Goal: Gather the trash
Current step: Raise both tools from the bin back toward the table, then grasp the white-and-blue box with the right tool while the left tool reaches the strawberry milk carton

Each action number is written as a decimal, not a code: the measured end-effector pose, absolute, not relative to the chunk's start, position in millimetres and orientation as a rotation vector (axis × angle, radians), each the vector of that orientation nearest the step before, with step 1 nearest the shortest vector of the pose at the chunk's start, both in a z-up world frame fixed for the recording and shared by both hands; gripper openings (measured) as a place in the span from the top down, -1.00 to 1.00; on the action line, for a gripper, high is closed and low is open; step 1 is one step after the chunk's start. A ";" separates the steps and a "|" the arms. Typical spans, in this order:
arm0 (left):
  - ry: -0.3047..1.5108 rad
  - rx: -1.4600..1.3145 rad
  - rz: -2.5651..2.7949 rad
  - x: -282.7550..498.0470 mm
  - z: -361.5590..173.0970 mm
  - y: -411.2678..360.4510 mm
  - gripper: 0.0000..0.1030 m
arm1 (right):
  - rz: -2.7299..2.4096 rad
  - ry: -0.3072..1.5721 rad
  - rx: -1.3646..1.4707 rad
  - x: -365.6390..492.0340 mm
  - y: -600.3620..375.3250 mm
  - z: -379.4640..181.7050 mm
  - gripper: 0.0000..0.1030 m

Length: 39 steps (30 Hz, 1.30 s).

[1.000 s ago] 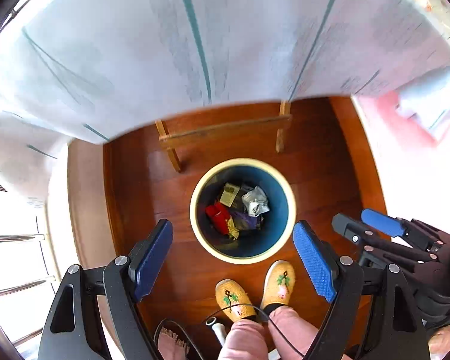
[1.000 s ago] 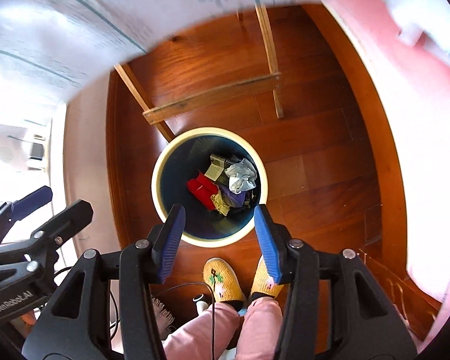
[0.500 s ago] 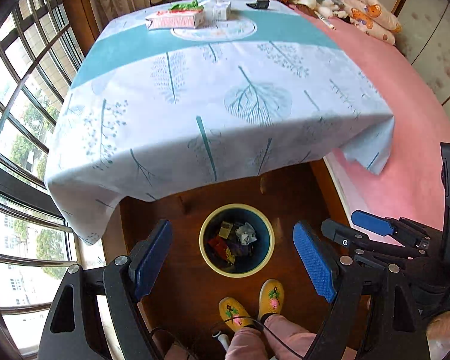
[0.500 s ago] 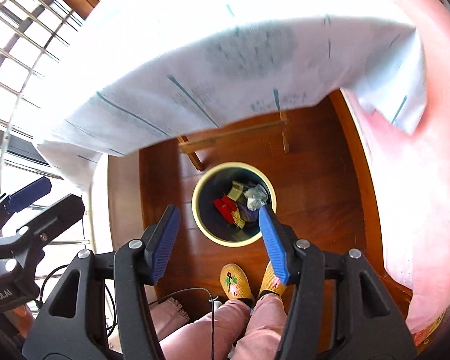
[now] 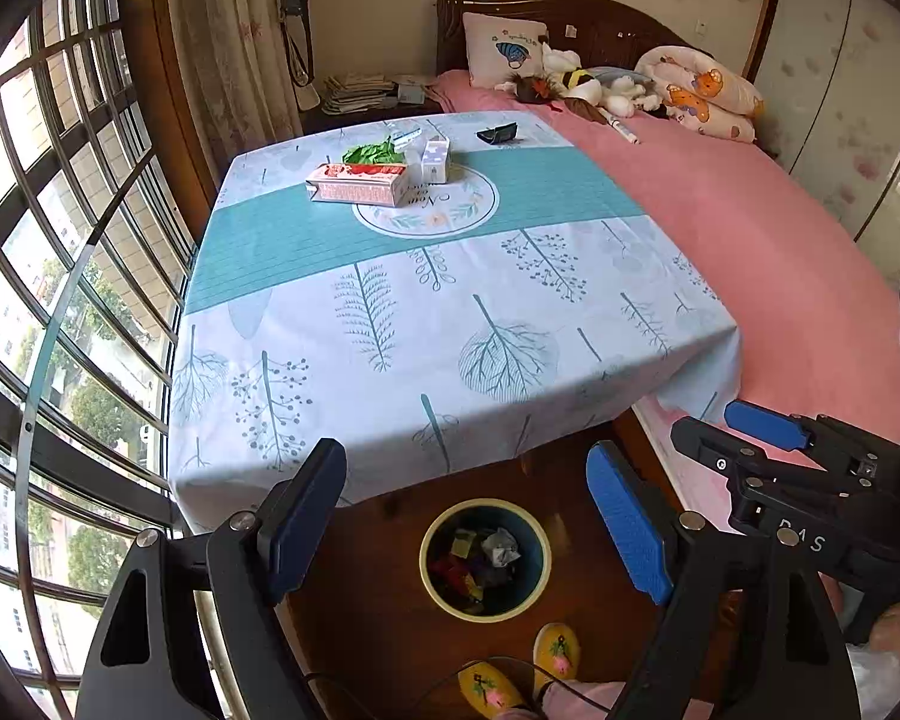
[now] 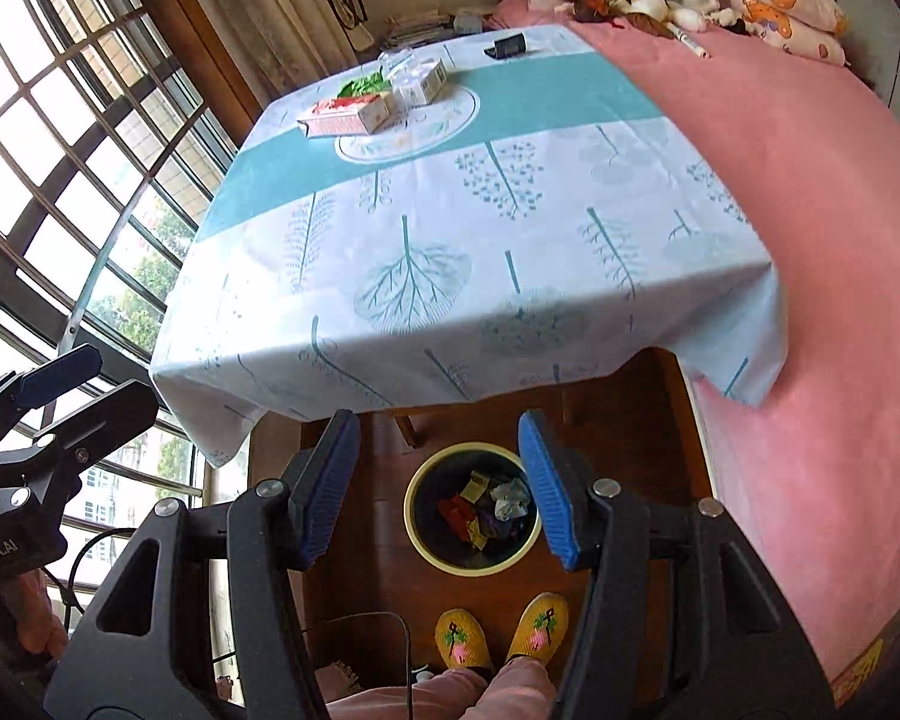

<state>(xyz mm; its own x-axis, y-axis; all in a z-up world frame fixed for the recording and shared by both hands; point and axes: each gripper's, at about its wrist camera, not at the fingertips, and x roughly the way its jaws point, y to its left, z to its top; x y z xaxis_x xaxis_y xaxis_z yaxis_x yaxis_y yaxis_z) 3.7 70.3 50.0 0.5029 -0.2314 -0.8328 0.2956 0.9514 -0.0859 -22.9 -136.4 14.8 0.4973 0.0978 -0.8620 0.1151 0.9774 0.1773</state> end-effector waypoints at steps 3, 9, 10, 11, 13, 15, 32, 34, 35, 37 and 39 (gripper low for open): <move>0.962 0.084 -0.314 8.3 60.3 71.0 -0.63 | -0.026 1.015 0.213 -18.1 -135.7 29.2 -0.01; 0.947 0.084 -0.272 23.6 69.3 81.0 -0.63 | -0.035 0.965 0.188 -6.5 -132.9 43.4 -0.01; 0.950 0.077 -0.265 27.5 69.3 82.6 -0.63 | -0.035 0.961 0.186 -4.0 -132.6 44.9 -0.01; 0.954 0.073 -0.255 31.7 69.1 83.8 -0.63 | -0.032 0.957 0.184 -1.5 -132.3 46.5 -0.01; 0.957 0.072 -0.234 40.6 66.8 83.3 -0.63 | -0.022 0.956 0.173 5.7 -131.5 46.7 -0.01; 0.959 0.069 -0.221 52.1 65.1 82.5 -0.63 | -0.007 0.955 0.160 15.4 -131.5 46.5 -0.01; 1.093 -0.088 0.019 254.5 34.7 39.9 -0.52 | 0.234 1.046 0.126 241.2 -208.8 5.1 -0.01; 1.107 -0.123 0.046 282.2 30.9 36.4 -0.52 | 0.266 1.058 0.111 274.3 -219.6 2.0 -0.01; 1.112 -0.138 0.068 295.4 28.4 35.5 -0.52 | 0.279 1.066 0.109 291.0 -224.6 0.1 -0.01; 1.120 -0.163 0.101 322.1 23.0 35.3 -0.52 | 0.294 1.078 0.109 324.1 -233.3 -5.5 -0.01; 1.125 -0.178 0.135 348.5 16.1 36.4 -0.52 | 0.303 1.093 0.112 357.1 -238.5 -12.6 -0.01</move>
<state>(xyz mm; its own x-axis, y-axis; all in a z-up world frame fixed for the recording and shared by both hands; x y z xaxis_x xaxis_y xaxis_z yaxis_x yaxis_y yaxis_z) 348.5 36.4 16.1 0.4255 0.0178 -0.9048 -0.1966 0.9777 -0.0733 357.1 -238.5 -12.6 0.4234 0.2962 -0.8562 -0.1861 0.9533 0.2378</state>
